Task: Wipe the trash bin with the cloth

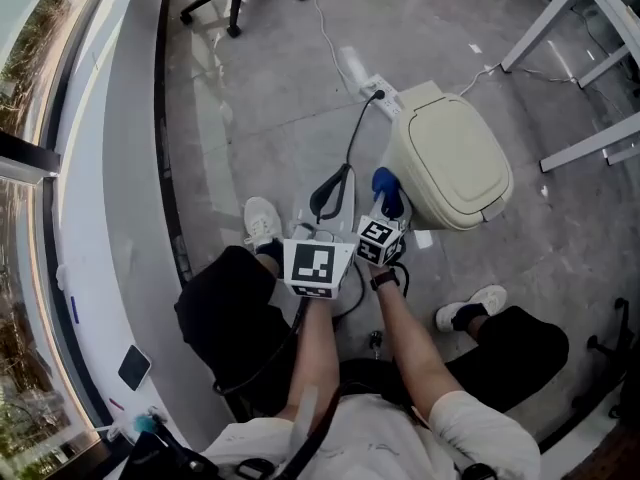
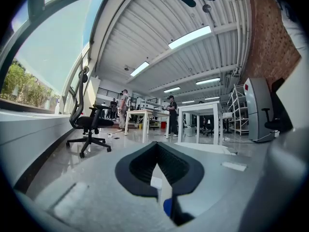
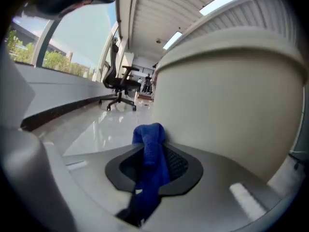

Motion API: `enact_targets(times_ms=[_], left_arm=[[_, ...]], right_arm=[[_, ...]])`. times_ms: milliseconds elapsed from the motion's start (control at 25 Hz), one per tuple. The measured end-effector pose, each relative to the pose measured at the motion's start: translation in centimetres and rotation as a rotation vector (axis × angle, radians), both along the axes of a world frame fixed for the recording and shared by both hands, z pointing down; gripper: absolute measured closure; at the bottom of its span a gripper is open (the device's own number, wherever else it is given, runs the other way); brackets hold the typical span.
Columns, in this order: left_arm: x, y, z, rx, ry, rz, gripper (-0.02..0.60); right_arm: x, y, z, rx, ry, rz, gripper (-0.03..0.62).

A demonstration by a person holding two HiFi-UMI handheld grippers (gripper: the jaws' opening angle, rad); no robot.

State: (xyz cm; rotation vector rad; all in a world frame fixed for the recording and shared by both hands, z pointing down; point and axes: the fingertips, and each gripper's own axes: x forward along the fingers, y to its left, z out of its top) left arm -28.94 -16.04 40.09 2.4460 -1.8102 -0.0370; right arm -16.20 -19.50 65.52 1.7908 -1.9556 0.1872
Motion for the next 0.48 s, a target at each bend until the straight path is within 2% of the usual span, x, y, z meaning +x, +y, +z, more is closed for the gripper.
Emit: enact_targets(times_ms=[200,320,480], left_arm=[[0.5,-0.9,2.0,-0.034,-0.013,0.006,0.585],[0.6,-1.0,2.8,-0.05,-0.02,0.003,0.585],[-0.1,-0.8,3.1,-0.058,-0.031,-0.023,0.586]], right_arm=[[1.0,0.5,10.7,-0.221,0.111,-0.035,0.531],[1.7,1.2,16.3,-0.338,0.136,-0.063,0.531],[1.6,1.6,19.5,-0.426,0.126,-0.125,0.531]])
